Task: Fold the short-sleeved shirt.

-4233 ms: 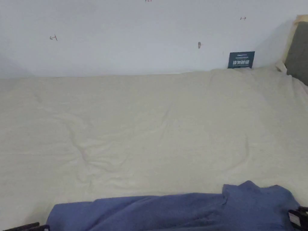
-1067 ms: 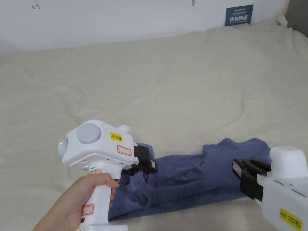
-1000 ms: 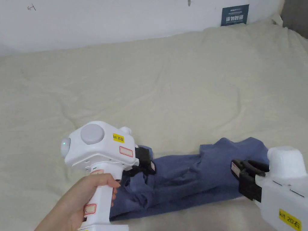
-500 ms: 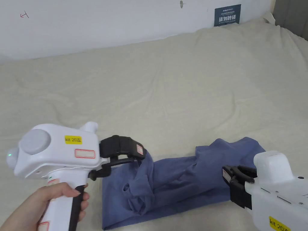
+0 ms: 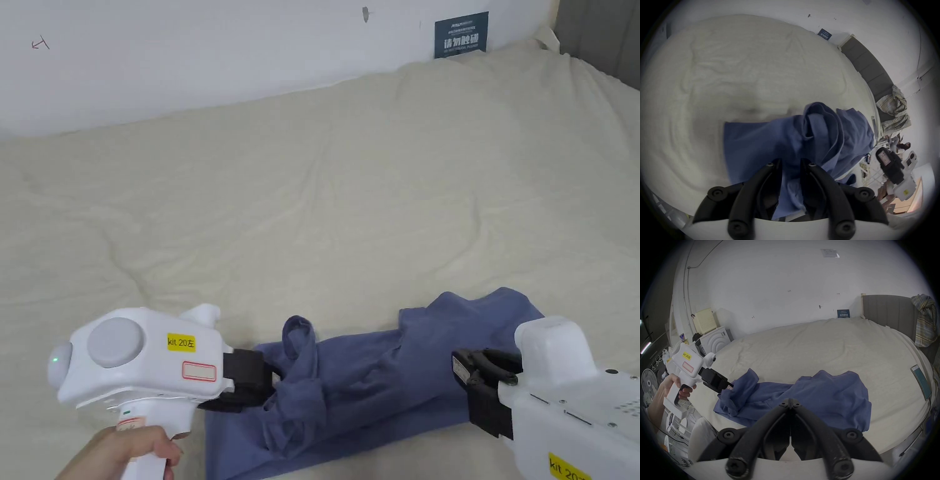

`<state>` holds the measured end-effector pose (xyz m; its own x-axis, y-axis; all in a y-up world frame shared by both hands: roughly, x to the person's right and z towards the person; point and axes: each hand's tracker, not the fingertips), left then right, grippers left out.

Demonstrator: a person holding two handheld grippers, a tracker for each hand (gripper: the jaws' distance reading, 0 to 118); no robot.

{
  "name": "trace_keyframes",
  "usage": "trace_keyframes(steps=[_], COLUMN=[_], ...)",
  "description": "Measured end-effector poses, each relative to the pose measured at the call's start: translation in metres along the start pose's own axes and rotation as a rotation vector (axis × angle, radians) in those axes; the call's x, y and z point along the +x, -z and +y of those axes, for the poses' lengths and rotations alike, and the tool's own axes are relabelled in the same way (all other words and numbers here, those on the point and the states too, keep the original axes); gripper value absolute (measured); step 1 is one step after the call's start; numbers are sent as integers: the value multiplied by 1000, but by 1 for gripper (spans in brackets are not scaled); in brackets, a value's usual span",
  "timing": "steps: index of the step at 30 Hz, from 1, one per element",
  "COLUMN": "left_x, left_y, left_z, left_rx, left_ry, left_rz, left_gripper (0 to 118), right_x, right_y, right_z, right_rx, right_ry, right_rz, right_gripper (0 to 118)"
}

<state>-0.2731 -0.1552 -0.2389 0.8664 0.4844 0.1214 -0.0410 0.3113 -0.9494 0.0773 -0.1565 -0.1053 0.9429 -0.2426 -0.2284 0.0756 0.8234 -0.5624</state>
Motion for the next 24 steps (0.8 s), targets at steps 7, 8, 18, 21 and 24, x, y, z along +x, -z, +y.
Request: trace_keyframes(steps=[7, 8, 18, 21, 24], left_x=[24, 30, 45, 25, 0], left_y=[53, 54, 29, -2, -34], left_z=[9, 10, 12, 12, 7], left_rx=[-102, -93, -61, 21, 74], left_ry=[-26, 4, 41, -18, -57], left_rz=[-104, -96, -180, -222, -219], left_gripper=[25, 25, 25, 25, 25], right_x=[11, 11, -1, -5, -9], right_y=[-8, -9, -14, -15, -14], right_z=[0, 1, 8, 9, 10], right_rx=[24, 25, 43, 43, 41], right_ry=[100, 92, 35, 9, -8], right_rz=[25, 16, 19, 13, 6], right_gripper=[0, 0, 0, 0, 0])
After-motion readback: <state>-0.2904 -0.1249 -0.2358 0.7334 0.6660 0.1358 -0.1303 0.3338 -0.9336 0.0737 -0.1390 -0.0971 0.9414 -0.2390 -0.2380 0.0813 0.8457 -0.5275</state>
